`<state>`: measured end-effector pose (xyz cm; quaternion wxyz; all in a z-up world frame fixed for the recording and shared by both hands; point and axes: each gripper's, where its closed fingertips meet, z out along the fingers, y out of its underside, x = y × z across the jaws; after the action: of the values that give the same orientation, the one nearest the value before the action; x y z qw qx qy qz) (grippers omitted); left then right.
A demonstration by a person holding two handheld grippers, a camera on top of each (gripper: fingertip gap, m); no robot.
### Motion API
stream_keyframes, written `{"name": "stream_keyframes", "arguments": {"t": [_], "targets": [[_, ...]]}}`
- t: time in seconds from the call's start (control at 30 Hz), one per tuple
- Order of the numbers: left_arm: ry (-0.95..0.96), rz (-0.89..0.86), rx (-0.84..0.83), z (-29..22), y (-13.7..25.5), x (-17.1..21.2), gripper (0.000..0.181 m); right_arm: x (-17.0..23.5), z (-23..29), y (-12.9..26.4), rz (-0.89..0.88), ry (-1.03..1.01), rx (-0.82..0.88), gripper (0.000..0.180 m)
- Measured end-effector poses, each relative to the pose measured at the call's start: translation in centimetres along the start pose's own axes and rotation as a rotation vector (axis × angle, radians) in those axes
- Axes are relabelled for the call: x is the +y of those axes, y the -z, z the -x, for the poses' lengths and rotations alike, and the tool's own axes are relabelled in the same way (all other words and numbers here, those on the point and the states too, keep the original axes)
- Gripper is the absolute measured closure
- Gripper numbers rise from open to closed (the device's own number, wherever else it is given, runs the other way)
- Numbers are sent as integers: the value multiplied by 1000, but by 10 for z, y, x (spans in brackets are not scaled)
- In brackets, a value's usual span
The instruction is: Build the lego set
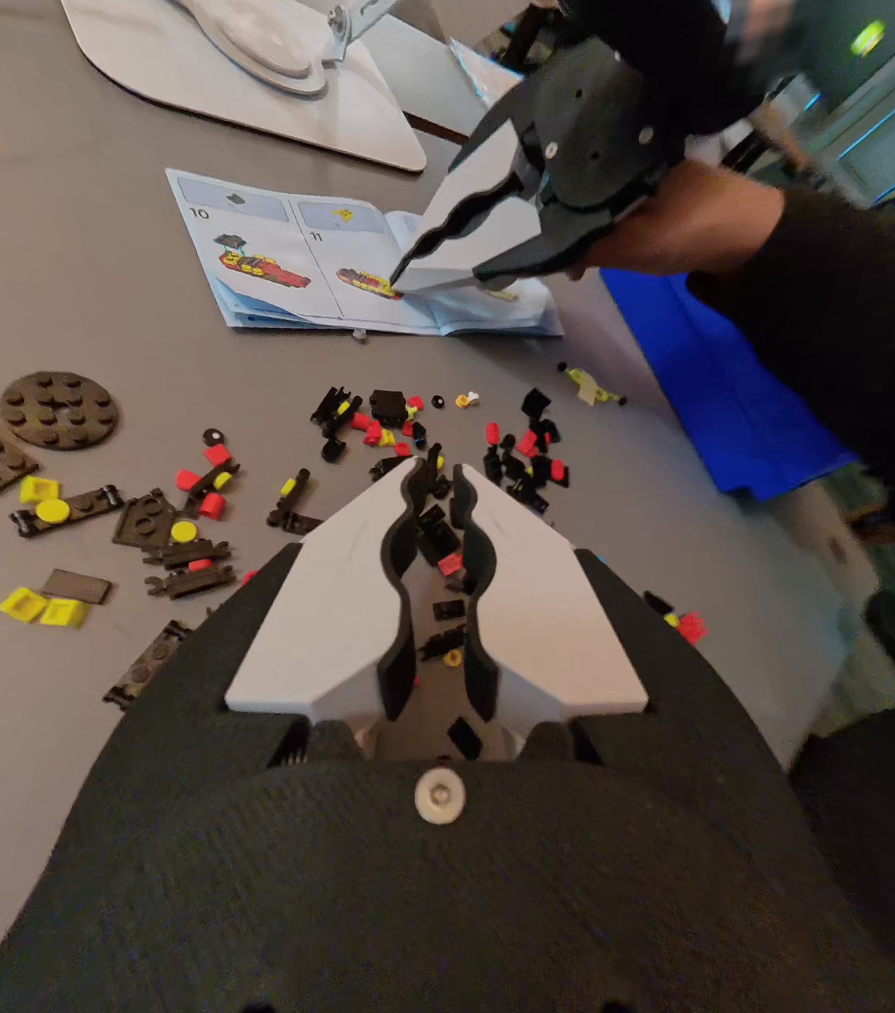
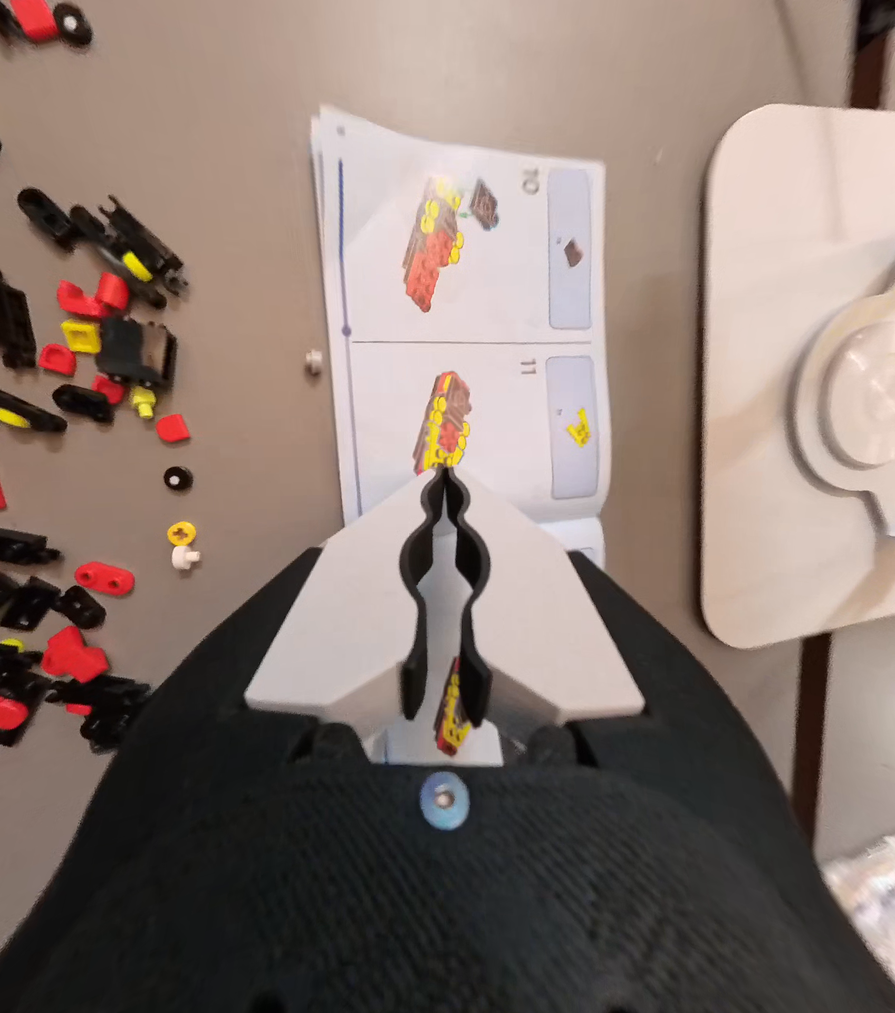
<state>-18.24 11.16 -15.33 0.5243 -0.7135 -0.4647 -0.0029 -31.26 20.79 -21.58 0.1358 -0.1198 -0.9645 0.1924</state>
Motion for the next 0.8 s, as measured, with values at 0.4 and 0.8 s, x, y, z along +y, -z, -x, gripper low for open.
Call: {"name": "stream_keyframes", "arguments": {"t": [0.4,0.8], "targets": [[-171,-37,-105,-11,-7,2,169,-68,103,158,-702,-257,127,164],[-22,-102,14,-58,-34,3,180,29,131,149,-1004,-907,222,180]]}}
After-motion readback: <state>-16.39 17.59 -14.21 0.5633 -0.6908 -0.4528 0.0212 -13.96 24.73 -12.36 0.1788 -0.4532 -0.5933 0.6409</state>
